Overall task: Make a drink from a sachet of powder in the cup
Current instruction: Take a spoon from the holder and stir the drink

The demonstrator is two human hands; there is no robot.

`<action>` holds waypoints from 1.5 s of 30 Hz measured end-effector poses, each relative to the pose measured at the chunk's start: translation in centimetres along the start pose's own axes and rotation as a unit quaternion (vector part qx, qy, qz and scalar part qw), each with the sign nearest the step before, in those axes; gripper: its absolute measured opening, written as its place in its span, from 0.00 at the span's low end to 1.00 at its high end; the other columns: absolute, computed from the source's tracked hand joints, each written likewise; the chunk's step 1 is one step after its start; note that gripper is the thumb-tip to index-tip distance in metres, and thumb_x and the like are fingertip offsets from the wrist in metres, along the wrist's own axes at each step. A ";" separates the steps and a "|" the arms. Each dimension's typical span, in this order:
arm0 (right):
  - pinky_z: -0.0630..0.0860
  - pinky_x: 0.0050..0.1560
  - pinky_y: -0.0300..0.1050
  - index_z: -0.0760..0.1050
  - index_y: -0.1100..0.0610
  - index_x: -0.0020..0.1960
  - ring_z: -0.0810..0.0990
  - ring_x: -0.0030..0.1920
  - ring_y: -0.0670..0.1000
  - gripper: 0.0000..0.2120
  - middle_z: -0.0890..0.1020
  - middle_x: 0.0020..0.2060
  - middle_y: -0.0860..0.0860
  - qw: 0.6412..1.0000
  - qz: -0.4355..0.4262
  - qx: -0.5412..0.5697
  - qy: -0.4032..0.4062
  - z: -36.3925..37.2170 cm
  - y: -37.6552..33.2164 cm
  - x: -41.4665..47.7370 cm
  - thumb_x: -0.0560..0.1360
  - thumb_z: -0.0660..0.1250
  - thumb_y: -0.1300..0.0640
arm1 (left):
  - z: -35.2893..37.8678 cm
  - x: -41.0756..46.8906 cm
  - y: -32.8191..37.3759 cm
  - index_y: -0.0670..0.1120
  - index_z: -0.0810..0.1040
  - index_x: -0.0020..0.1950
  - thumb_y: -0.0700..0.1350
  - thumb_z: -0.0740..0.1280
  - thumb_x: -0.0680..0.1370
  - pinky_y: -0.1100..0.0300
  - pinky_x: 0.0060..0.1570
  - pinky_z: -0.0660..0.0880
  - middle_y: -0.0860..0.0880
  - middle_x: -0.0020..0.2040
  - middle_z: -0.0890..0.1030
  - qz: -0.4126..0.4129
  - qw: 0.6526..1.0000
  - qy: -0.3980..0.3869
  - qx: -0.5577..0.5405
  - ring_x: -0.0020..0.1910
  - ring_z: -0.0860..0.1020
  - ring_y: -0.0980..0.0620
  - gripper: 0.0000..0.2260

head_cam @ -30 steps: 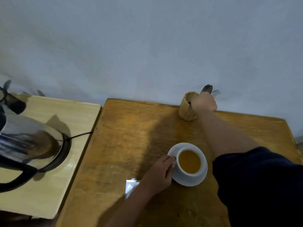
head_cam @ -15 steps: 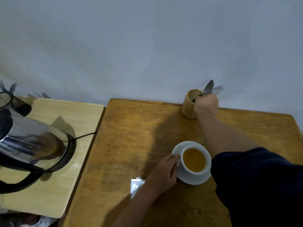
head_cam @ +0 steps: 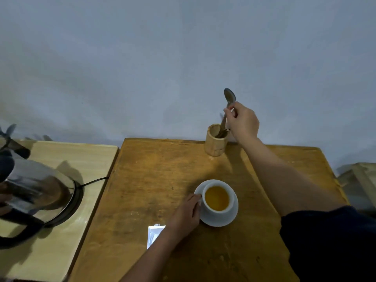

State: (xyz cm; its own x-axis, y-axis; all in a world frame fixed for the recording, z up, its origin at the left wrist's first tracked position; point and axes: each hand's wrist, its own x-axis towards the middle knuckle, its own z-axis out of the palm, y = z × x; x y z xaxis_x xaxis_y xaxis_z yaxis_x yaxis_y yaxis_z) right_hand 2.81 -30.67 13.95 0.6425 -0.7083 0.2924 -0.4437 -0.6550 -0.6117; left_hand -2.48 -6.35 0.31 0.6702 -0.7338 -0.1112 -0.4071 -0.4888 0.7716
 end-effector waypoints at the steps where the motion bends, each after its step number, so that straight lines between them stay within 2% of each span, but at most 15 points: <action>1: 0.67 0.38 0.44 0.76 0.55 0.50 0.73 0.40 0.50 0.09 0.76 0.38 0.49 0.999 -0.041 -0.011 -0.017 -1.0 -0.2 0.0 0.78 0.61 0.51 | 0.0 0.0 0.3 0.47 0.69 0.67 0.47 0.56 0.80 0.67 0.55 0.68 0.51 0.65 0.74 -0.020 1.000 -0.003 -0.002 0.61 0.73 0.55 0.16; 3: 0.66 0.38 0.45 0.73 0.55 0.48 0.71 0.42 0.49 0.08 0.73 0.40 0.48 0.992 -0.115 -0.041 -0.043 -3.0 -0.6 -0.2 0.78 0.60 0.52 | 0.1 -0.3 0.9 0.48 0.70 0.67 0.46 0.57 0.80 0.63 0.54 0.69 0.48 0.65 0.75 -0.049 0.999 0.005 -0.010 0.61 0.74 0.51 0.16; 5: 0.67 0.38 0.45 0.72 0.55 0.49 0.72 0.42 0.49 0.08 0.72 0.42 0.47 0.981 -0.170 -0.058 -0.068 -4.8 -0.7 -1.0 0.79 0.58 0.52 | 0.2 -0.6 1.7 0.46 0.72 0.65 0.44 0.57 0.80 0.65 0.51 0.67 0.46 0.63 0.76 -0.052 0.998 0.018 -0.013 0.59 0.75 0.50 0.15; 8: 0.69 0.38 0.46 0.70 0.53 0.51 0.74 0.40 0.51 0.07 0.76 0.42 0.47 0.964 -0.202 -0.071 -0.157 -7.0 -0.3 -2.8 0.80 0.56 0.51 | 0.3 -0.9 2.7 0.44 0.72 0.64 0.43 0.56 0.80 0.67 0.50 0.63 0.45 0.62 0.76 -0.052 0.998 0.035 -0.012 0.54 0.72 0.55 0.14; 12: 0.75 0.42 0.50 0.71 0.51 0.49 0.77 0.37 0.50 0.06 0.80 0.42 0.50 0.931 -0.179 -0.062 -0.312 -8.9 1.6 -5.1 0.79 0.57 0.50 | 0.6 -1.0 3.1 0.43 0.73 0.64 0.41 0.57 0.80 0.65 0.53 0.64 0.44 0.63 0.76 -0.071 0.996 0.051 -0.036 0.54 0.70 0.57 0.14; 16: 0.73 0.41 0.45 0.76 0.57 0.44 0.74 0.36 0.45 0.06 0.80 0.41 0.45 0.886 -0.125 -0.058 -0.443 -8.9 3.7 -7.1 0.76 0.60 0.61 | 1.0 -0.7 2.7 0.42 0.73 0.63 0.41 0.58 0.79 0.63 0.54 0.65 0.43 0.63 0.76 -0.089 0.993 0.060 -0.051 0.58 0.73 0.51 0.14; 18: 0.71 0.36 0.42 0.77 0.58 0.45 0.73 0.35 0.47 0.08 0.79 0.38 0.46 0.866 -0.088 -0.065 -0.488 -8.8 4.7 -8.0 0.74 0.60 0.63 | 1.3 -0.6 2.7 0.43 0.72 0.64 0.42 0.57 0.79 0.62 0.56 0.65 0.43 0.64 0.75 -0.107 0.991 0.059 -0.058 0.61 0.73 0.48 0.14; 22: 0.72 0.34 0.39 0.78 0.60 0.49 0.72 0.35 0.48 0.08 0.77 0.36 0.50 0.833 -0.047 -0.072 -0.546 -8.4 5.2 -9.2 0.73 0.61 0.64 | 1.6 -0.6 2.7 0.43 0.72 0.64 0.42 0.57 0.80 0.61 0.57 0.65 0.44 0.64 0.75 -0.121 0.988 0.064 -0.076 0.62 0.72 0.47 0.14; 25: 0.73 0.36 0.41 0.79 0.62 0.49 0.74 0.35 0.48 0.10 0.76 0.34 0.49 0.829 -0.064 -0.105 -0.546 -7.3 4.9 -9.6 0.72 0.61 0.65 | 1.8 -0.6 2.4 0.43 0.73 0.63 0.42 0.57 0.79 0.60 0.56 0.66 0.43 0.63 0.76 -0.123 0.987 0.066 -0.081 0.60 0.73 0.47 0.14; 27: 0.72 0.38 0.44 0.79 0.60 0.46 0.74 0.37 0.49 0.08 0.78 0.36 0.50 0.829 -0.117 -0.159 -0.523 -6.5 4.6 -9.8 0.72 0.62 0.63 | 1.8 -0.5 2.3 0.43 0.73 0.63 0.42 0.57 0.79 0.59 0.57 0.67 0.43 0.63 0.76 -0.126 0.986 0.068 -0.082 0.61 0.73 0.47 0.14; 30: 0.65 0.33 0.44 0.74 0.55 0.38 0.70 0.37 0.51 0.05 0.74 0.34 0.50 0.822 -0.194 -0.244 -0.477 -5.7 3.9 -10.1 0.71 0.62 0.62 | 1.8 -0.5 2.2 0.43 0.73 0.63 0.42 0.58 0.79 0.60 0.57 0.67 0.43 0.63 0.75 -0.125 0.986 0.069 -0.085 0.61 0.73 0.46 0.14; 33: 0.65 0.32 0.43 0.74 0.54 0.38 0.72 0.38 0.52 0.06 0.76 0.37 0.52 0.821 -0.212 -0.271 -0.456 -5.1 3.4 -10.1 0.71 0.62 0.63 | 1.8 -0.5 2.2 0.43 0.73 0.64 0.42 0.57 0.80 0.60 0.58 0.66 0.43 0.64 0.75 -0.127 0.986 0.072 -0.086 0.62 0.73 0.46 0.14; 38: 0.63 0.29 0.40 0.80 0.61 0.46 0.73 0.39 0.51 0.09 0.82 0.45 0.58 0.814 -0.208 -0.262 -0.475 -4.5 2.6 -10.2 0.70 0.63 0.66 | 1.9 -0.5 2.2 0.43 0.72 0.64 0.42 0.57 0.80 0.60 0.58 0.66 0.44 0.64 0.74 -0.124 0.985 0.074 -0.089 0.62 0.72 0.47 0.14; 42: 0.65 0.30 0.40 0.80 0.62 0.44 0.73 0.38 0.50 0.09 0.83 0.44 0.58 0.834 -0.218 -0.229 -0.452 -4.3 2.3 -10.3 0.69 0.62 0.66 | 1.8 -0.5 2.2 0.44 0.72 0.64 0.43 0.57 0.80 0.60 0.58 0.66 0.44 0.64 0.75 -0.126 0.985 0.072 -0.092 0.62 0.72 0.47 0.14; 45: 0.71 0.34 0.40 0.81 0.60 0.44 0.77 0.40 0.49 0.08 0.84 0.43 0.55 0.857 -0.170 -0.167 -0.458 -4.1 2.7 -10.2 0.69 0.64 0.67 | 1.8 -0.6 2.2 0.44 0.72 0.64 0.42 0.57 0.80 0.61 0.57 0.66 0.44 0.64 0.74 -0.122 0.985 0.072 -0.097 0.60 0.72 0.49 0.14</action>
State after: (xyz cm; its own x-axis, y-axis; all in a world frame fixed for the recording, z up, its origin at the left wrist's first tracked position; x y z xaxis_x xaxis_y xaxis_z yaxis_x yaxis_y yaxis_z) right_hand -7.46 -26.30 12.37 0.9231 -0.0583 -0.3801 -0.1888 -0.9298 -0.3161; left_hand -4.87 -7.85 0.91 0.8207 -0.5238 -0.2283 -0.1059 -0.5321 0.8401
